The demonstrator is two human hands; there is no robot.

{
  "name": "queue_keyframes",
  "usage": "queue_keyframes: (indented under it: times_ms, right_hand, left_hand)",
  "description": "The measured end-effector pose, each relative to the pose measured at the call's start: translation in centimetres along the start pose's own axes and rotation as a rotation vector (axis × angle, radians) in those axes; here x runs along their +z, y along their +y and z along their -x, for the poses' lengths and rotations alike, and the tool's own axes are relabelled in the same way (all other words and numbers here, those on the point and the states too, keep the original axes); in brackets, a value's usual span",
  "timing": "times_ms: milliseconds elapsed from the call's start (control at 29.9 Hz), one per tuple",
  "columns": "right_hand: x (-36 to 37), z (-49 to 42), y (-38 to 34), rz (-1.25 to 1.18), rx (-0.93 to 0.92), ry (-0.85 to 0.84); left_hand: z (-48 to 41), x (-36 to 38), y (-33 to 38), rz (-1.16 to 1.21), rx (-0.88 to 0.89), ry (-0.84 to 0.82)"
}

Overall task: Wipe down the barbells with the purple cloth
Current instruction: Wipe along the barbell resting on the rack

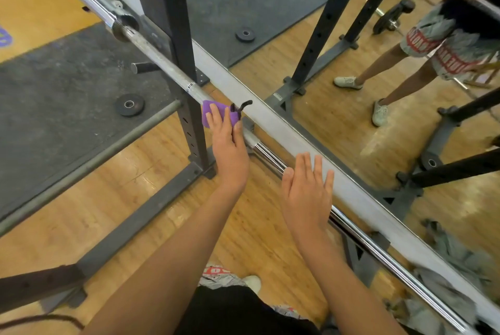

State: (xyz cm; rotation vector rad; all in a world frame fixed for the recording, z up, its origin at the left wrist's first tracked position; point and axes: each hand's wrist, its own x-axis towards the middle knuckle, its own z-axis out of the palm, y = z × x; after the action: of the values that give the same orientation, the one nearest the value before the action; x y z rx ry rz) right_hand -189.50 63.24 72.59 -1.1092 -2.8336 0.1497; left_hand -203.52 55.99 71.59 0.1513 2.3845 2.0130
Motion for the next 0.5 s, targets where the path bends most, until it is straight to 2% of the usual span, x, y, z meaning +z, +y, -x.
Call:
queue_keyframes:
  times_ms: [134, 301, 502]
  right_hand:
    - [-0.1, 0.2, -0.3, -0.023, 0.018, 0.019]
    - [0.0, 0.1, -0.3, -0.042, 0.021, 0.049]
    - [0.1, 0.0, -0.2, -0.041, 0.017, 0.044]
  left_hand:
    - [-0.4, 0.1, 0.2, -0.014, -0.021, 0.033]
    - [2.3, 0.6, -0.1, 0.02, -0.001, -0.033]
    - [-2.3, -1.8, -0.8, -0.082, 0.051, -0.075]
